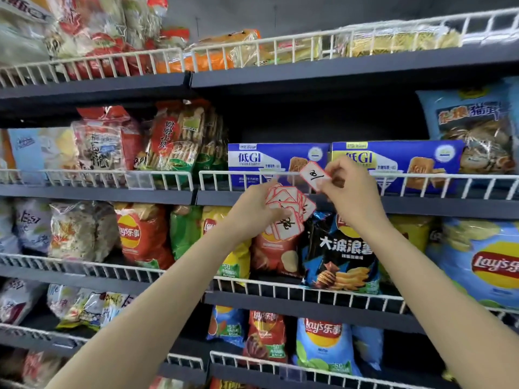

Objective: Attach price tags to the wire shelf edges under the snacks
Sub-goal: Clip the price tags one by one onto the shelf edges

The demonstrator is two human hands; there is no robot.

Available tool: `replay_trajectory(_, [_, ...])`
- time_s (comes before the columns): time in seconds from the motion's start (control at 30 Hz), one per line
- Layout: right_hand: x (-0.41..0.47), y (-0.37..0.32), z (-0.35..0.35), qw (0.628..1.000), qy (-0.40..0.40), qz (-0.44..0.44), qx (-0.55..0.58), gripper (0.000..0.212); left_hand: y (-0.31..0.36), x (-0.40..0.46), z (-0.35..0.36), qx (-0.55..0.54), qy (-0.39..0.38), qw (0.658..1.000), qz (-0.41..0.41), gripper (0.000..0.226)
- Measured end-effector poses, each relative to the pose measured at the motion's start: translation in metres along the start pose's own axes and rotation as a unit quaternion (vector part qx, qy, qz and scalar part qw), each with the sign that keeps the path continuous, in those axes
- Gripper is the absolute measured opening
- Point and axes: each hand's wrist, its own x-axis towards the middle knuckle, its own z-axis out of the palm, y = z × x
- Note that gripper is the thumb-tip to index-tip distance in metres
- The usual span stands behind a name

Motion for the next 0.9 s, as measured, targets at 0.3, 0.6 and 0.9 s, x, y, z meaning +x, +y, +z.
replay_trajectory(0.3, [0.005,-0.018,0.011,0.994,0.028,-0.073,-0.079,0.022,-0.011,0.003,-0.009,-0.071,-0.056,0.996,0.005,0.076])
replay_trajectory(0.6, [0.018,-0.014,0.016,0.987,0.058,-0.093,-0.120,0.009,-0.027,0.010,-0.017,-0.219,-0.075,0.972,-0.044,0.057])
replay_trajectory(0.9, [0.032,-0.019,0.019,0.963,0.014,-0.154,-0.220,0.013,-0.037,0.008,-0.027,-0.104,-0.100,0.989,0.019,0.058])
